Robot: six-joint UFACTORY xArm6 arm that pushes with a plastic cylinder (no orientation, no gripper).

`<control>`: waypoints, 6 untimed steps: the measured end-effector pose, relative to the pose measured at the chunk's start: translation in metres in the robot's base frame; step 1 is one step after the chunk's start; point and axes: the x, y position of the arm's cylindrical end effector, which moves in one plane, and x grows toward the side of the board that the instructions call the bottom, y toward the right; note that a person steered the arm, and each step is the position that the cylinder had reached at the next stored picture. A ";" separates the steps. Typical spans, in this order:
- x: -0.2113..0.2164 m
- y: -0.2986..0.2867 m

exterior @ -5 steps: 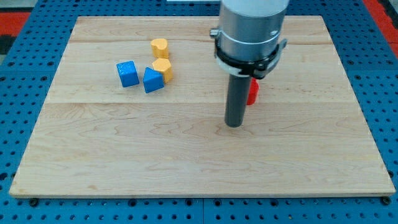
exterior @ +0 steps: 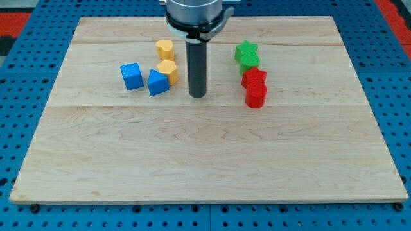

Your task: Push the triangle slightly to left

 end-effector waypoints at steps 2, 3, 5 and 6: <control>-0.014 -0.035; -0.010 -0.046; 0.029 -0.104; 0.015 -0.173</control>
